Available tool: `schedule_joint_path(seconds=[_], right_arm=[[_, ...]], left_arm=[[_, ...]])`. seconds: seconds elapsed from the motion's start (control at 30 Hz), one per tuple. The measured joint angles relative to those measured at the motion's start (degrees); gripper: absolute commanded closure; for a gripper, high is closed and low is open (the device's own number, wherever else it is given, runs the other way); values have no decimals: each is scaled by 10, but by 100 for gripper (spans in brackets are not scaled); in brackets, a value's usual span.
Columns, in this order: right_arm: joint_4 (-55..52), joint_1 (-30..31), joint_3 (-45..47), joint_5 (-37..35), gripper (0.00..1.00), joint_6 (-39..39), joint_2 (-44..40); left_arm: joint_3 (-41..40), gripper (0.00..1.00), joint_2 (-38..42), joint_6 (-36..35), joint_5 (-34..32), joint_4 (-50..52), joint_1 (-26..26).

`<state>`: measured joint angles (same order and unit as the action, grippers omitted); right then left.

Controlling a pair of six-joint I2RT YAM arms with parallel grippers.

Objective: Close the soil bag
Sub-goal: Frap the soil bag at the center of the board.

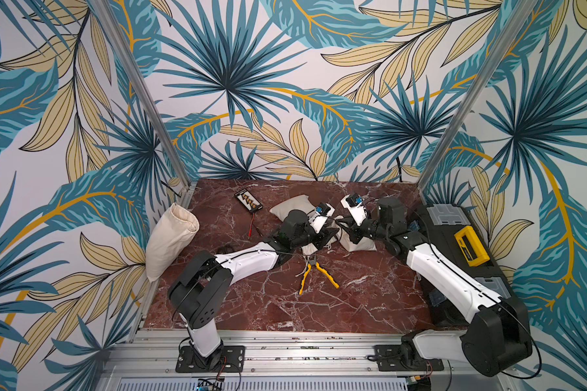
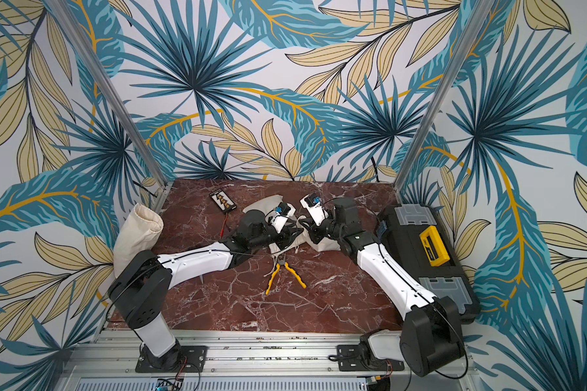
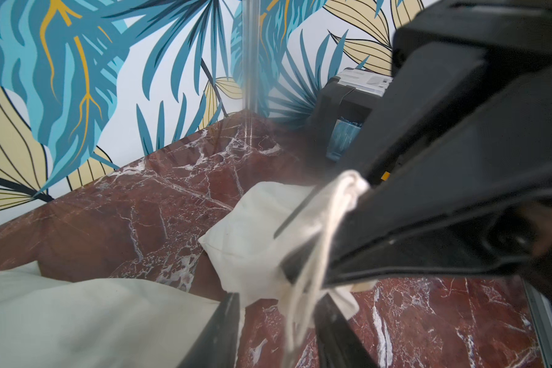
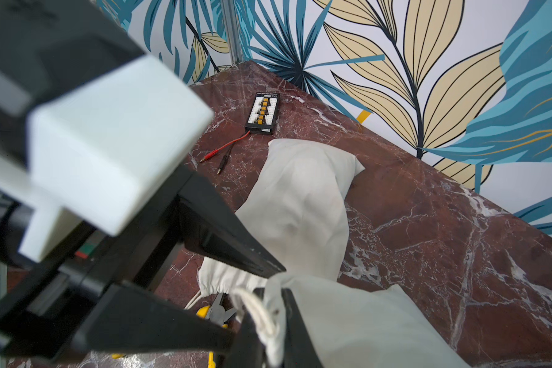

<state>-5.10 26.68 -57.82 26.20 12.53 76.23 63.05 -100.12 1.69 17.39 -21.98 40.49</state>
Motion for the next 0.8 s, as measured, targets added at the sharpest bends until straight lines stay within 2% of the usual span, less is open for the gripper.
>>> schedule_joint_path(seconds=[0.1,0.17,0.33,0.43,0.6,0.73,0.8], right_arm=[[1,1,7,-12,92,6,-9],[3,3,23,-41,87,10,-22],[7,7,75,-140,85,12,-46],[33,14,92,-155,82,2,-51],[54,16,97,-160,78,-10,-57],[58,30,94,-175,54,2,-53],[78,45,111,-183,46,2,-63]], left_arm=[[1,100,-1,-10,-8,0,4],[-1,100,2,-19,-18,7,7],[-33,100,63,-38,-59,33,3],[-51,100,114,-49,-65,66,13],[-58,100,152,-60,-72,105,13],[-60,100,177,-59,-76,130,12],[-59,100,193,-56,-77,137,12]])
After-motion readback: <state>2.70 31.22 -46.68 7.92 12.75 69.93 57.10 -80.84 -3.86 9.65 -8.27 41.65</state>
